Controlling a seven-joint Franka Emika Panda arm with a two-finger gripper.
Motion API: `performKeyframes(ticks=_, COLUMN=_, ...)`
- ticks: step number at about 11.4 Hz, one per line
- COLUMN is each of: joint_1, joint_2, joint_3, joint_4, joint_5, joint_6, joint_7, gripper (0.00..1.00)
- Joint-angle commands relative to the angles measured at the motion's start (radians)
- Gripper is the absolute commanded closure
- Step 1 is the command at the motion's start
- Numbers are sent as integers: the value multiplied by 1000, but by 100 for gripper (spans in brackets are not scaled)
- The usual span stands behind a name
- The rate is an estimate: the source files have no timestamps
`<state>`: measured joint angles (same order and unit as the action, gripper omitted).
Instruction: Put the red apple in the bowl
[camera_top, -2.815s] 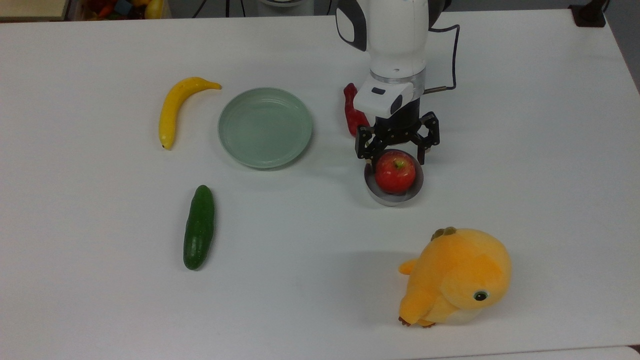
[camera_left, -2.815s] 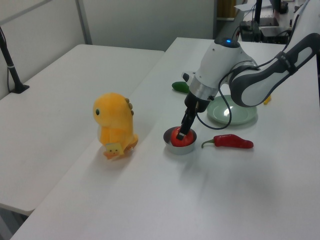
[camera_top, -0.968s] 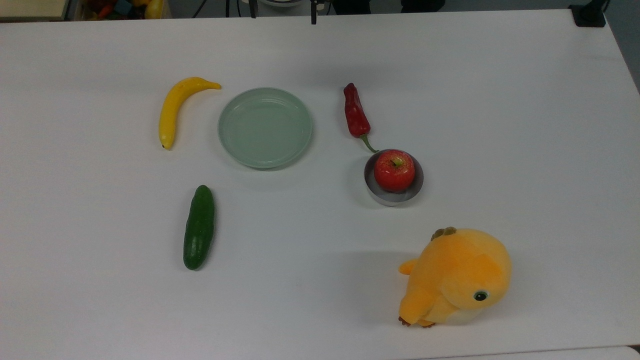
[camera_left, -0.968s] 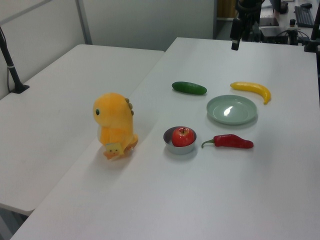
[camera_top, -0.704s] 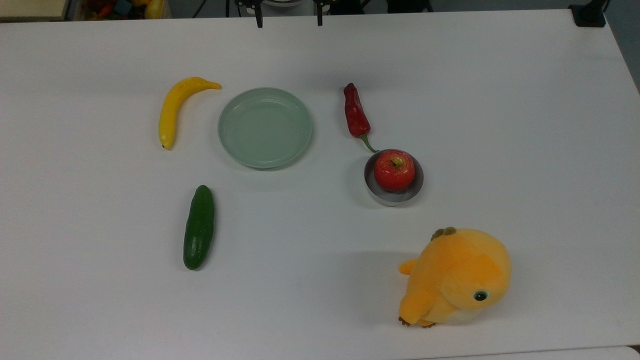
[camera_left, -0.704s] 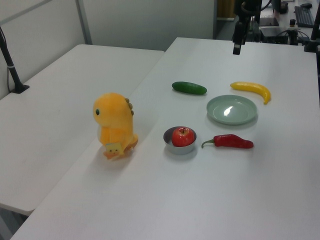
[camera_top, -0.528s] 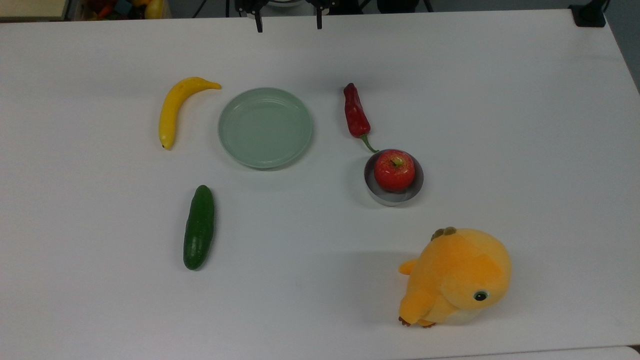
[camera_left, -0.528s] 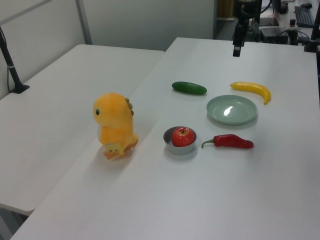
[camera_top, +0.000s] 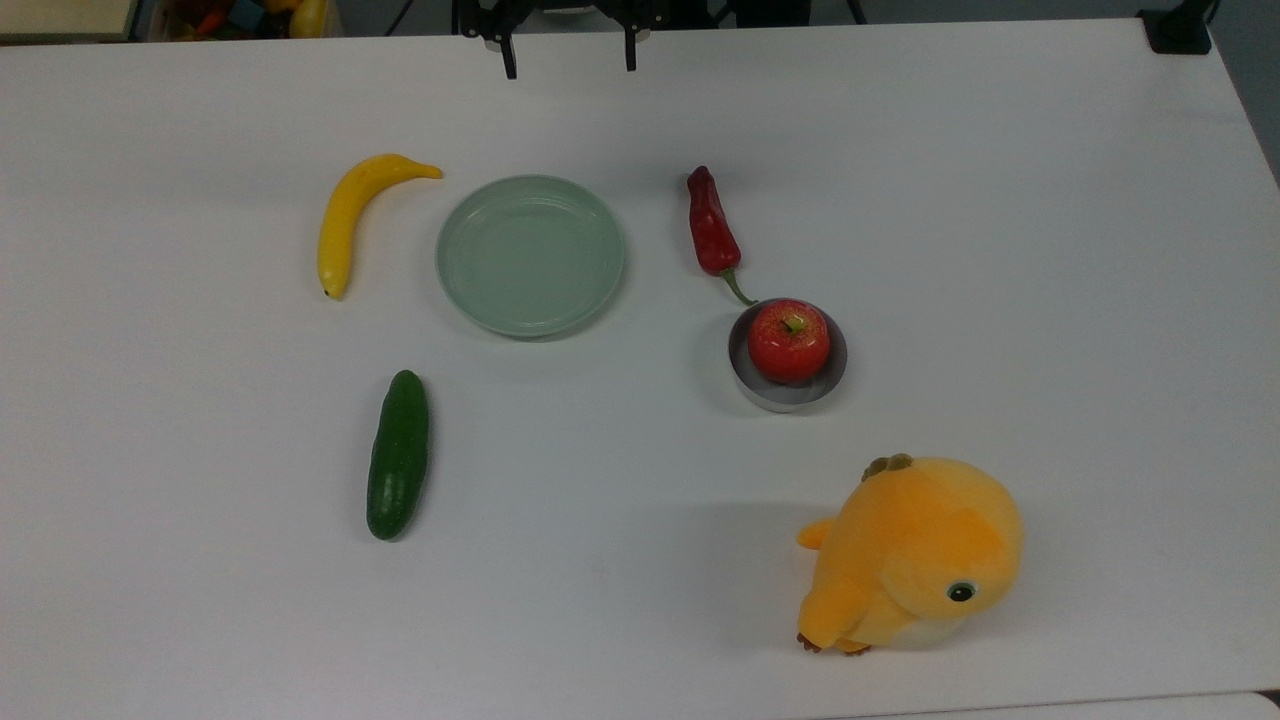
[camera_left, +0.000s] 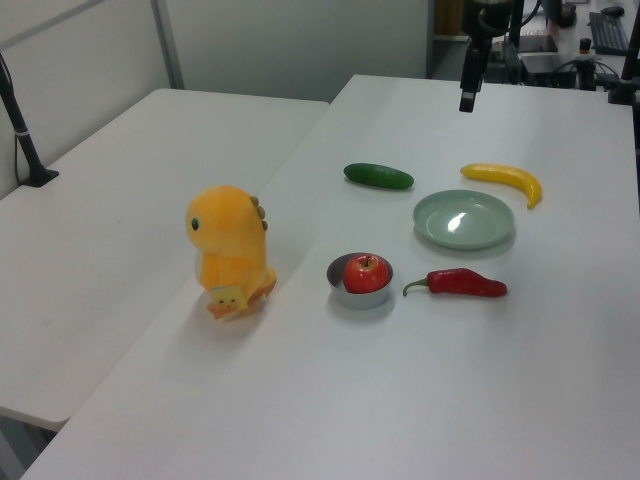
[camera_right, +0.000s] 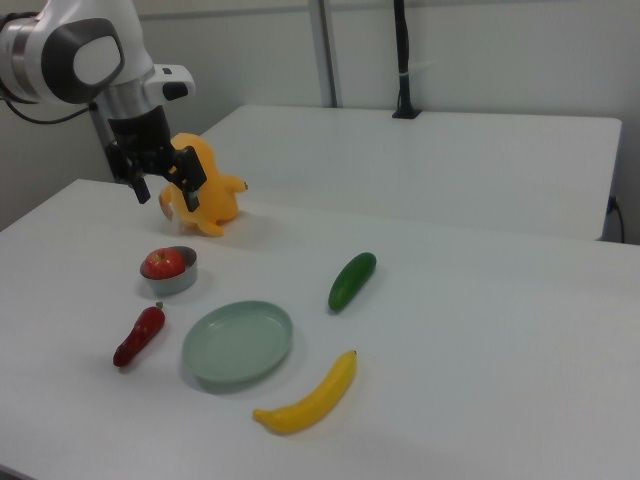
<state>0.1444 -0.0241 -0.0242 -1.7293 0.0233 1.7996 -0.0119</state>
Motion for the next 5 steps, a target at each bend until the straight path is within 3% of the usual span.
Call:
performKeyframes(ticks=1, joint_1=7, joint_2=-2, joint_3=-11, joint_4=4, joint_5=21, joint_6=9, joint_7=-14, gripper=0)
performKeyframes(ticks=5, joint_1=4, joint_2=-4, joint_3=-11, joint_4=4, joint_5=23, joint_6=9, joint_7=-13, gripper=0)
